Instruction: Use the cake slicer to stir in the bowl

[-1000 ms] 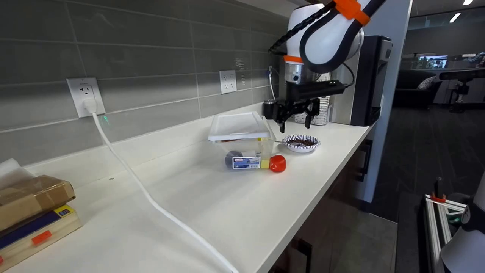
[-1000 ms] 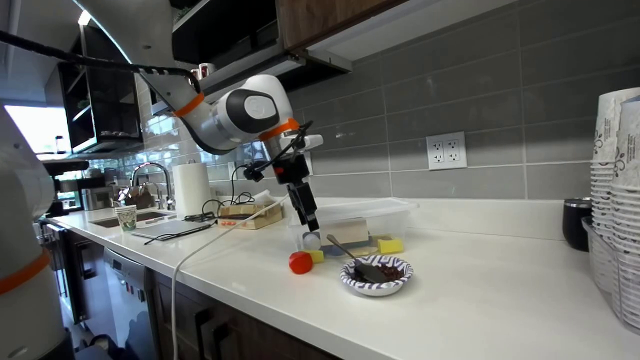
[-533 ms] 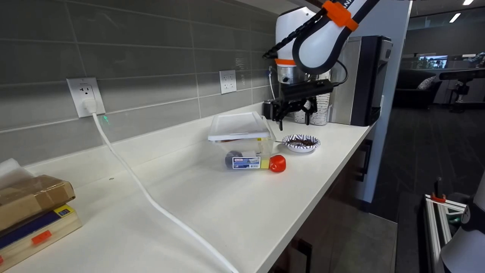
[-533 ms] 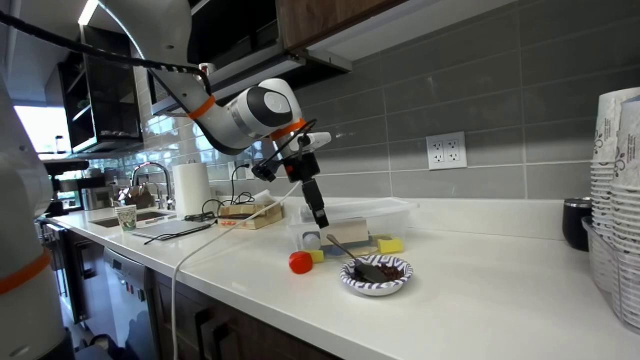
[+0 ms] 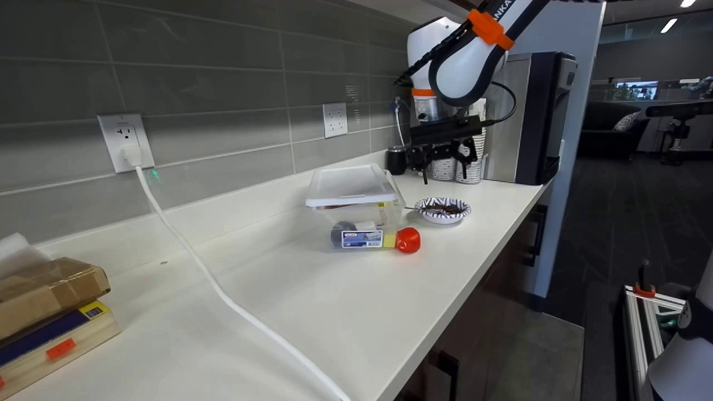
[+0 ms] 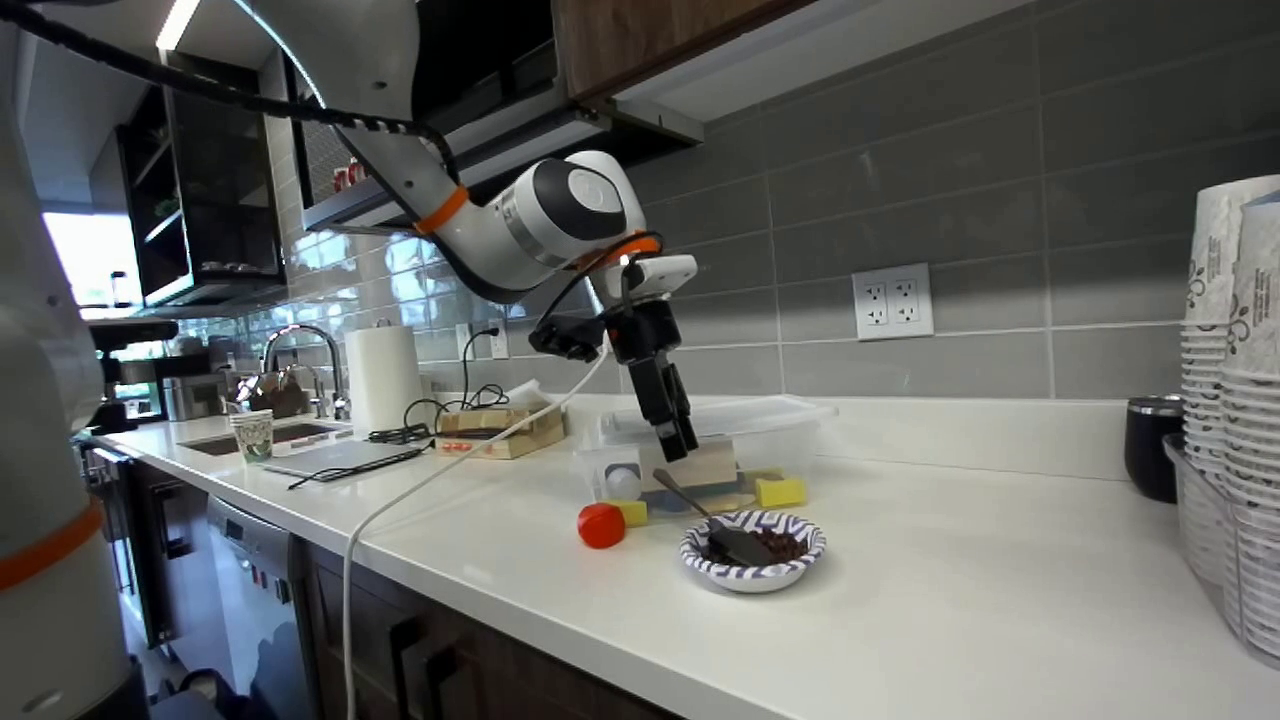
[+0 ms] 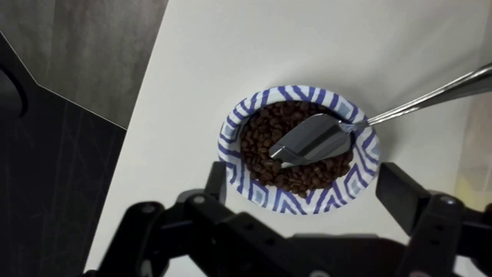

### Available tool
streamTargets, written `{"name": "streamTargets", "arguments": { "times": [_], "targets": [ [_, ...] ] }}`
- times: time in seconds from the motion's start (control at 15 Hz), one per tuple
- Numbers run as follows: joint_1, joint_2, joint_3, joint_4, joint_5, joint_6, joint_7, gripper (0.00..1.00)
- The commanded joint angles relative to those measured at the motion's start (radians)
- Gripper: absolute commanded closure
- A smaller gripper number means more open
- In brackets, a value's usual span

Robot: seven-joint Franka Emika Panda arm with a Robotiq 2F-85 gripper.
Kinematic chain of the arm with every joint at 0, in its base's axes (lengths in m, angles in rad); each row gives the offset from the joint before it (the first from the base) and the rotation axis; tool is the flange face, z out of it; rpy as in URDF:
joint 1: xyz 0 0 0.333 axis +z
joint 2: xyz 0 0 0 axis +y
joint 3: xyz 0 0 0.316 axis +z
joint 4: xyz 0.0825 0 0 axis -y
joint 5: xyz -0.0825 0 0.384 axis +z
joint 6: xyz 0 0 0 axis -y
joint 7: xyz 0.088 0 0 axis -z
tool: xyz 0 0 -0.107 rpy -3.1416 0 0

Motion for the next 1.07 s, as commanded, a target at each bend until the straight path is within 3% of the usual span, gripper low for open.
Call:
{"name": "streamTargets", "arguments": {
  "times": [0.0, 0.6, 1.0],
  "targets": [
    [0.026, 0.05, -0.056, 0.063, 0.037, -0.066, 0.126, 0.0],
    [0.108, 0.221, -0.086, 0.232, 0.306, -0.201, 0.233, 0.0],
    [0.117, 0.309, -0.131, 0.337, 0.39, -0.216, 0.273, 0.0]
  ]
}}
